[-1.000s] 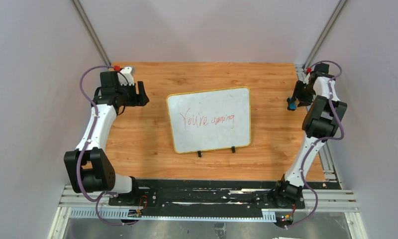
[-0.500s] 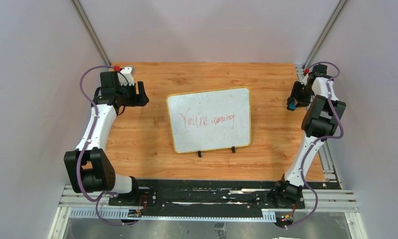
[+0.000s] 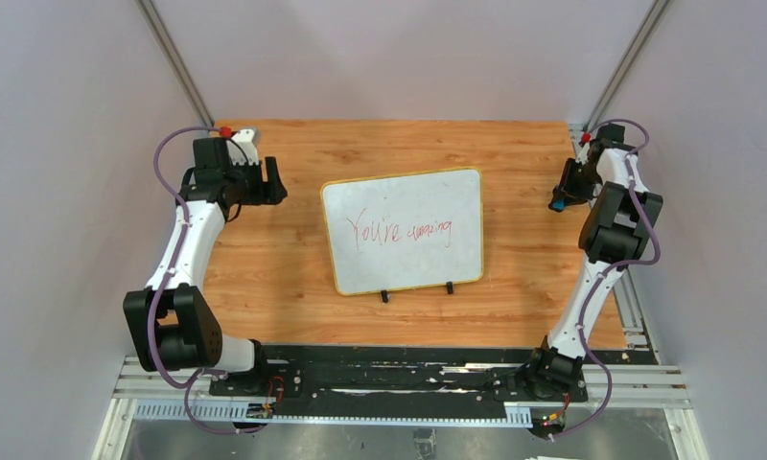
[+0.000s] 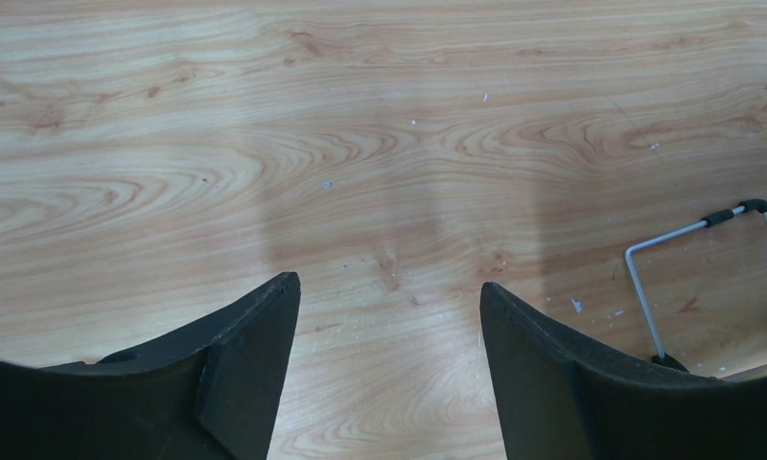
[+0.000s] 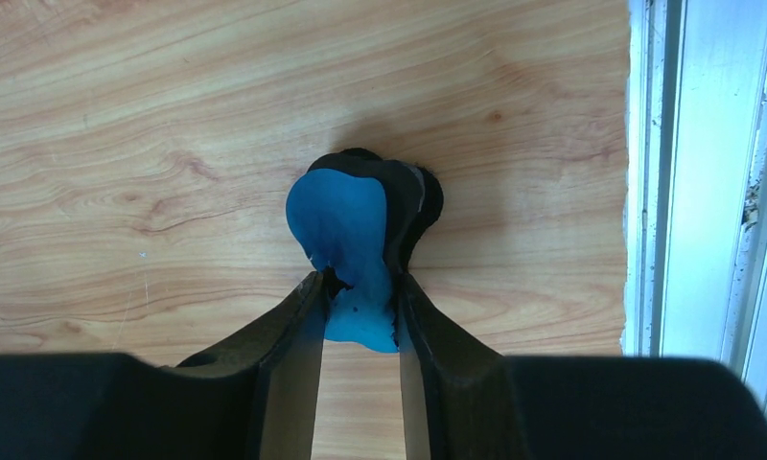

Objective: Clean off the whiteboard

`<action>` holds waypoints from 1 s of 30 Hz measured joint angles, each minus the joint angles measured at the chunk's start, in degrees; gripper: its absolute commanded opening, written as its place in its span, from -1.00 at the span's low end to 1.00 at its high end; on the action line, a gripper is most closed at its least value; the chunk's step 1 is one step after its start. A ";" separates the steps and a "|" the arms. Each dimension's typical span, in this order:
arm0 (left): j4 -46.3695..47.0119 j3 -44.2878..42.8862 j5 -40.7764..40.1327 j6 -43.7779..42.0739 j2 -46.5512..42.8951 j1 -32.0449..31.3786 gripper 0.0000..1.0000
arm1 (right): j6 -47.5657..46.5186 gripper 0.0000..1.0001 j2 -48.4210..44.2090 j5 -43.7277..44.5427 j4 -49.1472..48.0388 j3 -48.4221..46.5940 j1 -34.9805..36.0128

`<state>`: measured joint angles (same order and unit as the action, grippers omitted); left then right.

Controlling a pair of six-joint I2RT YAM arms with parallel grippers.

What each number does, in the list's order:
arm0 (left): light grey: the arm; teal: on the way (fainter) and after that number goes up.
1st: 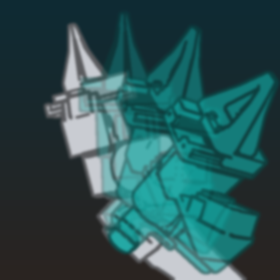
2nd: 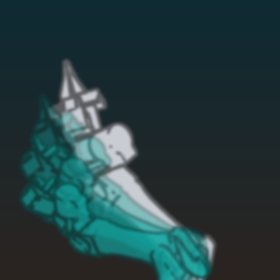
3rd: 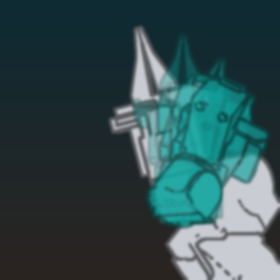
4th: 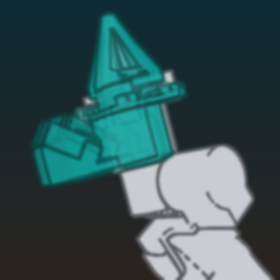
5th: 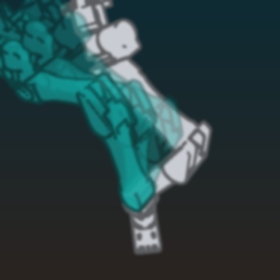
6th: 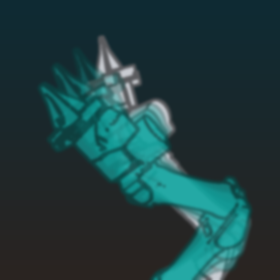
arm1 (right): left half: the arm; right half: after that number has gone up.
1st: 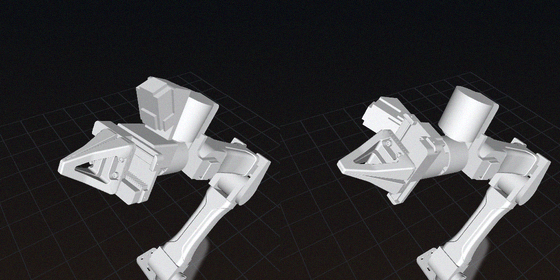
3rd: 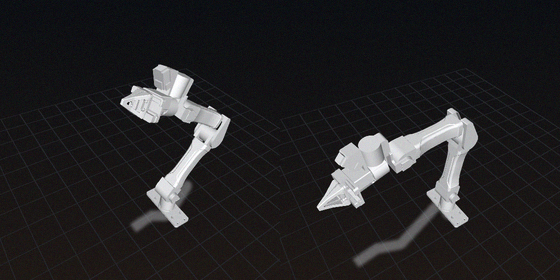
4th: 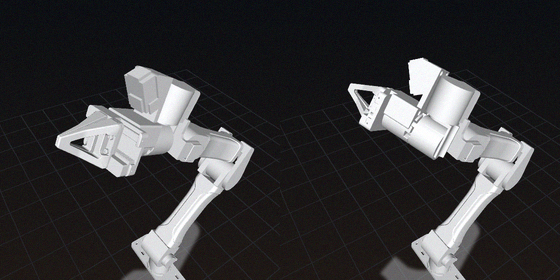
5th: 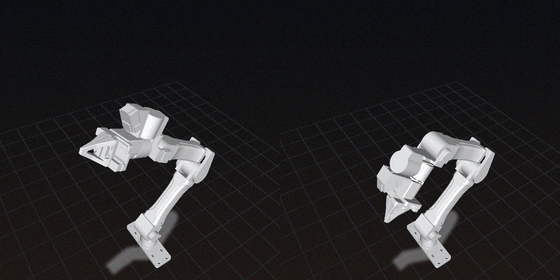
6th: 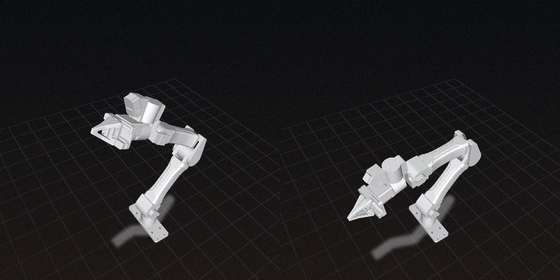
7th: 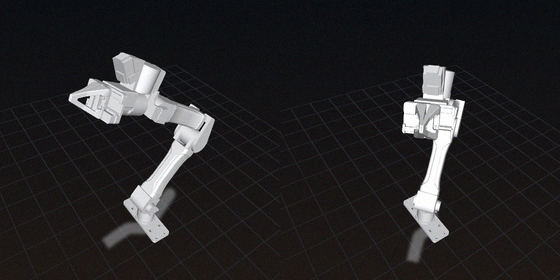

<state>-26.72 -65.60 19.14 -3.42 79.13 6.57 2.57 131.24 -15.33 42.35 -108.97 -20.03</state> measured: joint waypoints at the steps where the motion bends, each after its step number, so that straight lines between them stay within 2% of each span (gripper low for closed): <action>1: 0.02 0.02 0.00 0.00 0.00 0.00 0.46 | 0.00 -0.67 0.00 0.04 0.00 0.00 0.00; 5: 0.02 0.39 0.00 -0.02 0.00 0.00 0.47 | 0.02 -0.73 0.00 0.22 0.02 0.00 0.00; 10: 0.00 0.81 0.00 0.00 0.00 0.00 0.46 | 0.09 -0.40 0.02 1.03 0.02 0.00 0.02; 17: 0.00 0.83 -0.02 0.00 -0.02 0.00 0.46 | 0.55 -0.22 0.04 2.21 0.02 0.00 0.42; 26: 0.02 1.55 0.00 0.00 -0.28 0.00 0.46 | 0.59 -0.25 0.28 6.84 0.33 -0.46 2.14; 30: 0.02 1.57 -0.02 0.00 -0.28 0.00 0.46 | 0.59 -0.44 0.85 8.44 0.96 -1.29 2.86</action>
<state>-26.70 -64.03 19.11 -3.42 78.85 6.57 3.16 132.09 -6.90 43.31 -110.26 -17.17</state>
